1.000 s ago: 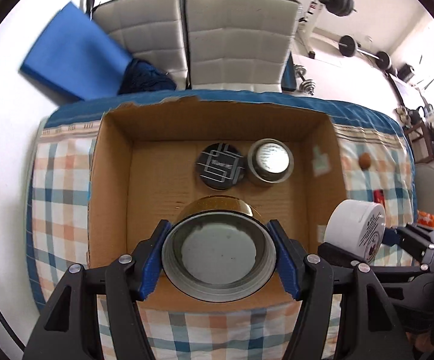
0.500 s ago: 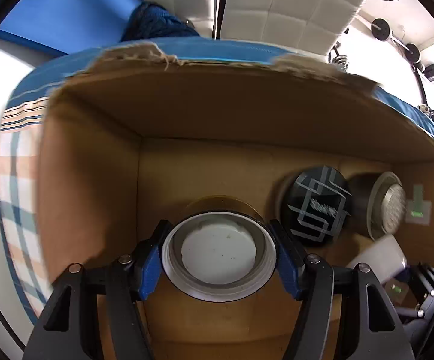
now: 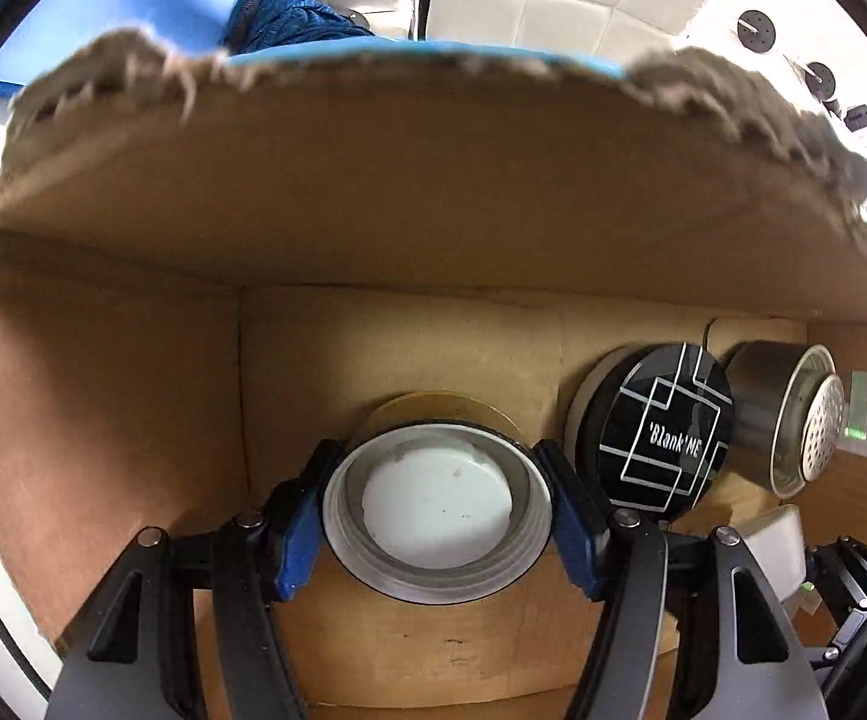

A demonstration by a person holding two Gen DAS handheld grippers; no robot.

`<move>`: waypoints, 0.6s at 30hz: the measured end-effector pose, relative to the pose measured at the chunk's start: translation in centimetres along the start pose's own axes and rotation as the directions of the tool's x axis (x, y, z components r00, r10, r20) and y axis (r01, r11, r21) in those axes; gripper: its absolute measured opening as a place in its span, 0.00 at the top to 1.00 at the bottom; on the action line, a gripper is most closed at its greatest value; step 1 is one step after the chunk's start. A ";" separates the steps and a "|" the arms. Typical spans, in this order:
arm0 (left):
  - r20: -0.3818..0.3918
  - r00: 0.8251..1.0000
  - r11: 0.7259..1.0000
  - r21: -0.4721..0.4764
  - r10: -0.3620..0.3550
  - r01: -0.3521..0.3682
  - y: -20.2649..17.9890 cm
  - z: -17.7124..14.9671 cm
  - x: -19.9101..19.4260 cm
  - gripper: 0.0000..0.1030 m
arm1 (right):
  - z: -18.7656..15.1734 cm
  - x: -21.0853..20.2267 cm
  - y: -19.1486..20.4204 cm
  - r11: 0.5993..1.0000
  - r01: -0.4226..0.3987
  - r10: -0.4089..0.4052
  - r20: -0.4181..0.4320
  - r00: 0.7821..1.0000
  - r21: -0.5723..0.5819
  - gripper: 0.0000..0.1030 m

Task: Organize rigid objects
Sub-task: 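Set the tape roll in the box with left tool while right tool sets the cream jar beside the strainer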

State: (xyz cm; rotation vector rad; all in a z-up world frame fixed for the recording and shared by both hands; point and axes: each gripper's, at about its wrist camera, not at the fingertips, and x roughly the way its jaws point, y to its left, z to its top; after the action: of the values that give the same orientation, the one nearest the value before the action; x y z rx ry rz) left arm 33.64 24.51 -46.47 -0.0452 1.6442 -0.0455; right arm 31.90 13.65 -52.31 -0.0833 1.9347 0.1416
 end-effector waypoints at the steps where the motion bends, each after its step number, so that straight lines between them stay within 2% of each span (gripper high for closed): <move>1: -0.002 1.000 1.000 0.005 -0.001 0.001 0.0 -0.1 0.1 0.39 | -0.2 0.3 0.1 1.000 -0.008 0.008 -0.018 1.000 -0.004 0.32; 6: -0.001 1.000 1.000 0.004 -0.003 0.003 0.0 -0.2 0.4 0.39 | 0.5 0.8 -0.5 0.998 0.032 -0.034 0.036 0.999 0.046 0.32; 11: -0.009 1.000 1.000 -0.019 -0.009 0.009 -0.2 0.0 0.2 0.39 | 0.8 0.7 -0.6 0.998 0.018 -0.021 0.043 0.999 0.061 0.31; 12: -0.009 1.000 0.999 -0.028 -0.015 0.015 0.1 0.0 0.0 0.38 | 0.7 0.7 -0.9 0.998 0.014 -0.017 0.049 0.999 0.060 0.25; 13: -0.007 0.999 0.999 -0.037 -0.036 0.035 0.2 -0.2 -0.4 0.34 | 0.9 -0.1 -1.7 0.998 0.012 -0.015 0.053 0.998 0.060 0.13; 14: -0.008 0.998 0.998 -0.038 -0.058 0.058 0.1 -0.6 -0.7 0.33 | 0.2 -0.6 -1.7 0.998 0.005 -0.008 0.062 0.998 0.058 0.09; 16: -0.004 0.996 0.996 -0.032 -0.084 0.084 -0.4 -1.1 -1.7 0.22 | 0.0 -1.7 -1.9 0.998 0.003 -0.007 0.074 0.997 0.059 0.09; 18: 0.011 0.997 0.997 -0.022 -0.076 0.076 -0.9 -1.7 -2.8 0.15 | -0.5 -2.6 -1.6 0.999 0.006 -0.011 0.098 0.995 0.052 0.05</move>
State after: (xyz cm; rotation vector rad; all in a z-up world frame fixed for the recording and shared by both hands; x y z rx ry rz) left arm 32.20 23.78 -43.56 -0.1252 1.6324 -0.0851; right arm 32.59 11.98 -49.79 -0.0493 1.8389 0.0886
